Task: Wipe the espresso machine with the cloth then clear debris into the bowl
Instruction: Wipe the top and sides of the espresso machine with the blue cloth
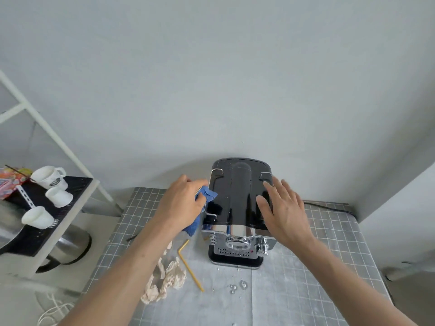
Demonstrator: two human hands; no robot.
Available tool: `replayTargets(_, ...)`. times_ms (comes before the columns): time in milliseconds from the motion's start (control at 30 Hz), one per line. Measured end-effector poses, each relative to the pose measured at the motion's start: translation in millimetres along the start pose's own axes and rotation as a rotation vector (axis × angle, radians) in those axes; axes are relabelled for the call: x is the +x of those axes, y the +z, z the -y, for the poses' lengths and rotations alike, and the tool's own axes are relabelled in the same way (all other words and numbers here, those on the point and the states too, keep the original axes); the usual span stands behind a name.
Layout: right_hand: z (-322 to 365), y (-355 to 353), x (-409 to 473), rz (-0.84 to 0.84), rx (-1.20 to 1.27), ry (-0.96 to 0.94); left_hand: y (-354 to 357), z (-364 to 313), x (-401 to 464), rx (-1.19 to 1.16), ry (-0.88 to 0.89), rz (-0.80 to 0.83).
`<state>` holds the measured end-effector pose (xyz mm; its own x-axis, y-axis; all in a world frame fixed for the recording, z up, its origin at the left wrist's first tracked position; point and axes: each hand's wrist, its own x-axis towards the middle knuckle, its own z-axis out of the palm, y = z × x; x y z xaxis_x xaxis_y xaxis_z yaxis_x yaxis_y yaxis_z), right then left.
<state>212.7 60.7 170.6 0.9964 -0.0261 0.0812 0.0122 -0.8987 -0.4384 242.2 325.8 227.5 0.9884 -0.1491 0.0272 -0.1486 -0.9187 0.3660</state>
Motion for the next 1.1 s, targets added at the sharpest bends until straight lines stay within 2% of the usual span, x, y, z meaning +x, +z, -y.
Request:
replayTargets(167, 14, 17, 3, 0.076, -0.082, -0.014, 20, 22, -27, -0.071, -0.035, 0.088)
replayTargets(367, 15, 25, 7, 0.070, -0.146, -0.001, 36, 26, -35, -0.228, -0.059, 0.067)
replayTargets(567, 15, 30, 6, 0.024, -0.150, 0.017, 48, 5, -48, -0.669, -0.370, -0.072)
replayTargets(667, 14, 33, 7, 0.005, -0.156, 0.021, 57, -7, -47, -0.796, -0.482, -0.128)
replayTargets(833, 14, 34, 7, 0.003, -0.147, 0.018, 67, -11, -46, -0.706, -0.499, -0.163)
replayTargets(1100, 12, 32, 6, 0.017, -0.135, 0.011, 74, -14, -52, -0.326, -0.285, -0.324)
